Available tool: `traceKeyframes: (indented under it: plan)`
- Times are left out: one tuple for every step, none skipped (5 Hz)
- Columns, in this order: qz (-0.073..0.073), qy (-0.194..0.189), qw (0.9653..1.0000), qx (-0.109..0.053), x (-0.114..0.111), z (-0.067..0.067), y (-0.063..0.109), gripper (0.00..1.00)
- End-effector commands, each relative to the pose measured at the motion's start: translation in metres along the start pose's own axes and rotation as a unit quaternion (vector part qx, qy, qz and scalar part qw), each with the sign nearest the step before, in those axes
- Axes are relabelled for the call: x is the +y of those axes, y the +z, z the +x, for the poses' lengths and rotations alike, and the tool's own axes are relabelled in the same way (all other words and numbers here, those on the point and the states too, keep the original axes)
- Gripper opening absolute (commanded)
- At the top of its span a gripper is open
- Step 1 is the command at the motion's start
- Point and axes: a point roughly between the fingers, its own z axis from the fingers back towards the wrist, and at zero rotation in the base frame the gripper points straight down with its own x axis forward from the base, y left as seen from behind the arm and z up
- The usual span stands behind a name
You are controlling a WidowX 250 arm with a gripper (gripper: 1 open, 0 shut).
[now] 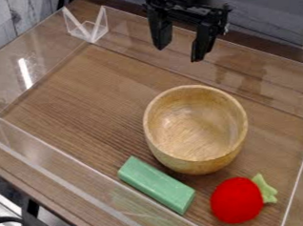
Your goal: Move the red object to the left side of the table
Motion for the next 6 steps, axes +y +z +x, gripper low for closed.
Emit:
traceKeyframes:
  plan:
    - [-0.003, -0.04, 0.999, 0.017, -0.005, -0.008, -0.01, 1.0]
    - [-0.005, -0.164, 0.986, 0.028, -0.025, -0.022, -0.025, 1.0]
    - [0.002, -0.286, 0.958, 0.015, -0.051, -0.042, -0.033, 1.0]
    - [0.009, -0.404, 0.9148, 0.001, -0.08, -0.058, -0.042, 1.0]
    - [0.015, -0.471, 0.8816, -0.024, -0.104, -0.08, -0.048, 1.0]
    - [0.012, -0.518, 0.8546, -0.04, -0.117, -0.099, -0.058, 1.0]
